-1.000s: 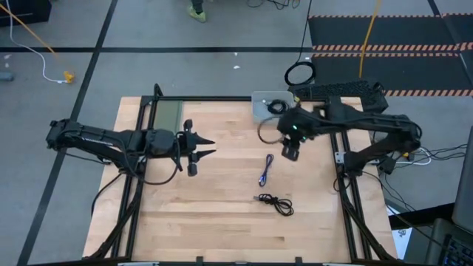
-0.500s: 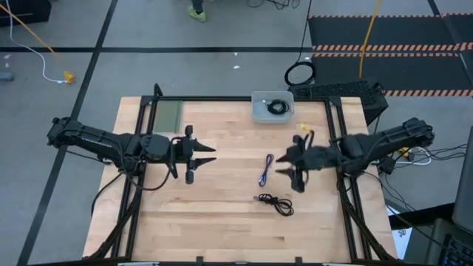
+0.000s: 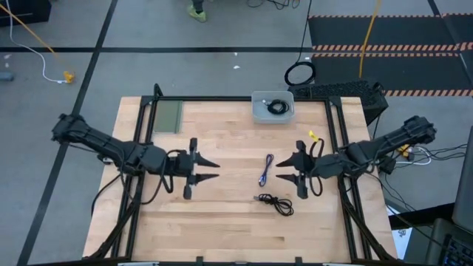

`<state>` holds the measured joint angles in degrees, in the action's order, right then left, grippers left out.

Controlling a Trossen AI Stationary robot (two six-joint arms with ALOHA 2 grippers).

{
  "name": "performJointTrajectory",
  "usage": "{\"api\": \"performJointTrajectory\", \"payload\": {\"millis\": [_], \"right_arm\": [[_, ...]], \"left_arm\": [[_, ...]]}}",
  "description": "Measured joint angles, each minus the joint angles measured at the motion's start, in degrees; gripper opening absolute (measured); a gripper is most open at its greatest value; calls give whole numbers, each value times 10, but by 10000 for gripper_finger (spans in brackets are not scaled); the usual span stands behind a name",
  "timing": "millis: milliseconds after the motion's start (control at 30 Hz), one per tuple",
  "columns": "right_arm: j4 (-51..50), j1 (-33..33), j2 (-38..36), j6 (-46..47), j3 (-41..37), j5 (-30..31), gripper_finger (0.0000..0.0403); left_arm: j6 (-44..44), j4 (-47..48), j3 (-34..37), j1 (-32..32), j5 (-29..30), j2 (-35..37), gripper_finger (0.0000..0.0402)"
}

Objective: Pick and place USB-C Cables
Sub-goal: Put the black charger cable into the white bin

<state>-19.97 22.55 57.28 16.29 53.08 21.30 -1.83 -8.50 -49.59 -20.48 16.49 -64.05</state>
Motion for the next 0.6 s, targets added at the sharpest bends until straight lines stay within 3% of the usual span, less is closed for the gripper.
{"api": "performJointTrajectory", "payload": {"millis": [333, 600], "right_arm": [[-25, 45, -27, 23, 0, 29, 157], [-59, 47, -31, 34, 0, 44, 157]], "left_arm": [[4, 3, -38, -14, 1, -54, 127], [5, 82, -102, -14, 1, -113, 127]]}}
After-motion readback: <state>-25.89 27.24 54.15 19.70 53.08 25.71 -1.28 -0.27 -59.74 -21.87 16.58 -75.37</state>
